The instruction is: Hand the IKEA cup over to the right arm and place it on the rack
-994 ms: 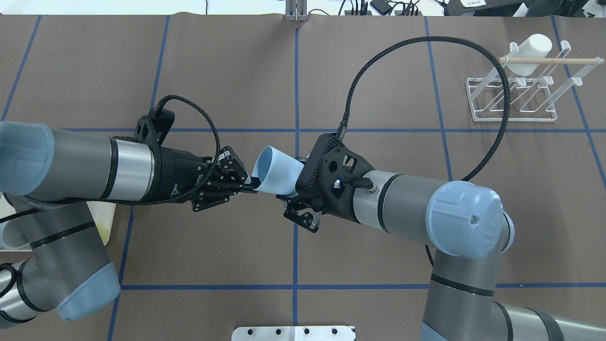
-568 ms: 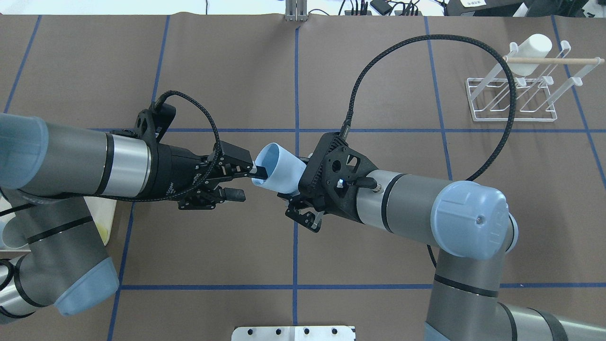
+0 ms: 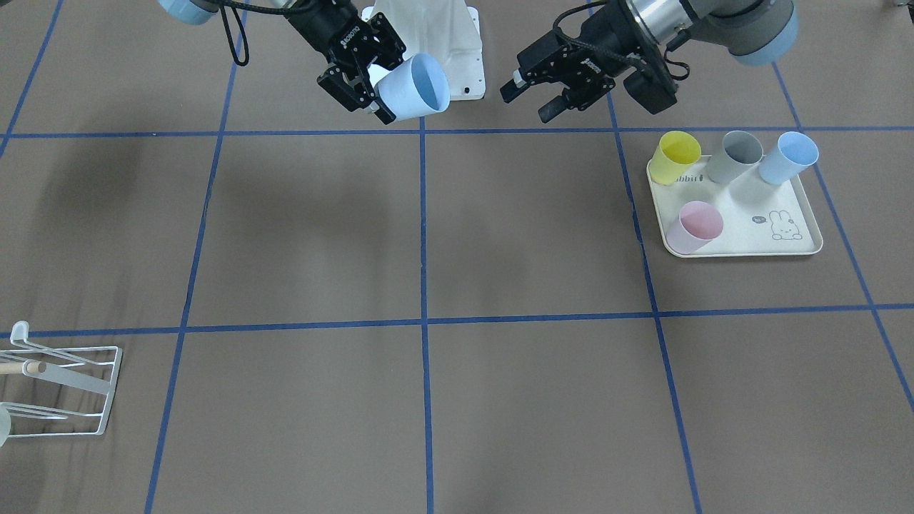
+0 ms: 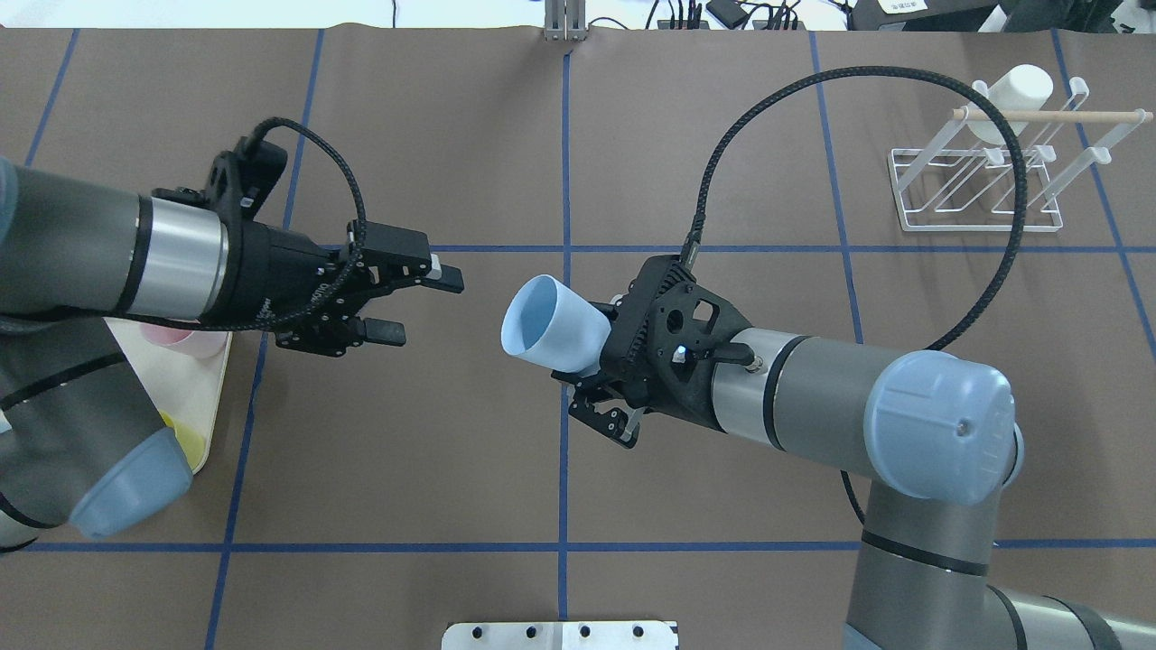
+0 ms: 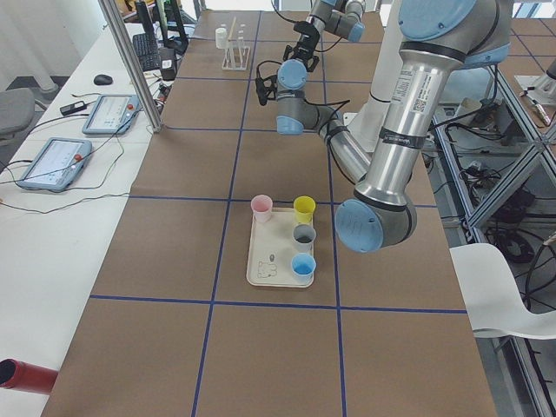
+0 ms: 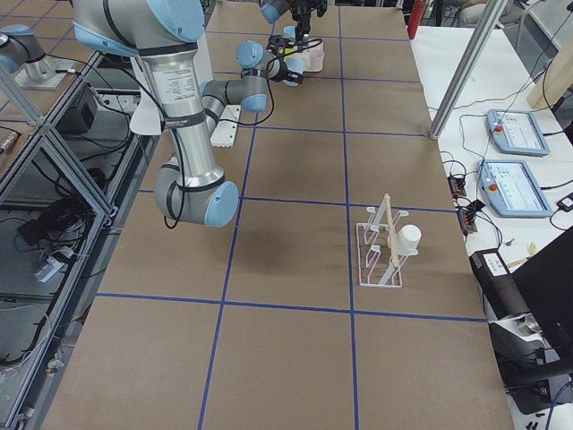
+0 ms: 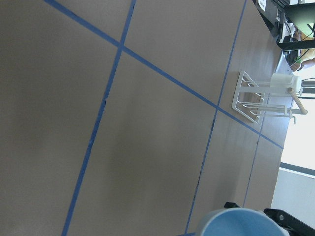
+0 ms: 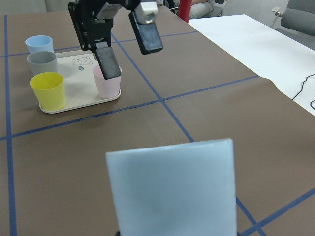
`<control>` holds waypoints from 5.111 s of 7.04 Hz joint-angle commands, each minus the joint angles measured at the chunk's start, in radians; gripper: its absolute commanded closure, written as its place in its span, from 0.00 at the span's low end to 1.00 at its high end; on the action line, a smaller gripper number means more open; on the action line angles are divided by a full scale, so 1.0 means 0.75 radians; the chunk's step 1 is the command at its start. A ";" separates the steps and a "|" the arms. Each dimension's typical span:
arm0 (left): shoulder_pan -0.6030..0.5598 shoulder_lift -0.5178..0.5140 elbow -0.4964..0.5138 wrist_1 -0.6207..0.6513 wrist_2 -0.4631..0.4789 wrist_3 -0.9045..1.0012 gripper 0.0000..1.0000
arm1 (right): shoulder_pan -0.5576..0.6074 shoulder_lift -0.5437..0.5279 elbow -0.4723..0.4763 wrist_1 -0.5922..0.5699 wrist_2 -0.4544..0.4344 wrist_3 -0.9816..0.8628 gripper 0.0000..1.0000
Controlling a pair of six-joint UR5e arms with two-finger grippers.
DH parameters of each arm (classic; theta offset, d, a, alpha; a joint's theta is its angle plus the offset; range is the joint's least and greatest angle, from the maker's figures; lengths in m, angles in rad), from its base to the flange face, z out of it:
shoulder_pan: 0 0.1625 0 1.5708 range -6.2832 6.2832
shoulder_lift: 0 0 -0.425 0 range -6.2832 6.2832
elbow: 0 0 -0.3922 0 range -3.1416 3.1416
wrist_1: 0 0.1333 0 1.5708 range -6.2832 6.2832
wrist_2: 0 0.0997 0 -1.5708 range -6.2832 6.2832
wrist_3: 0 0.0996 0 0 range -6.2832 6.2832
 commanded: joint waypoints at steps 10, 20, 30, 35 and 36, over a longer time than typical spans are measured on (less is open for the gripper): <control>-0.067 0.210 0.016 -0.005 -0.016 0.528 0.00 | 0.990 0.006 -0.381 -0.675 0.185 -1.434 1.00; -0.067 0.212 0.003 -0.009 -0.016 0.522 0.00 | 1.089 -0.182 -0.612 -0.435 -0.106 -2.181 0.98; -0.065 0.212 0.005 -0.009 -0.012 0.516 0.00 | 1.097 -0.024 -0.854 -0.344 -0.238 -2.292 0.95; -0.063 0.210 0.013 -0.011 -0.004 0.518 0.00 | 1.083 -0.073 -0.944 -0.189 -0.253 -2.273 0.94; -0.063 0.210 0.011 -0.011 -0.004 0.518 0.00 | 1.071 -0.077 -0.942 -0.188 -0.279 -2.267 0.94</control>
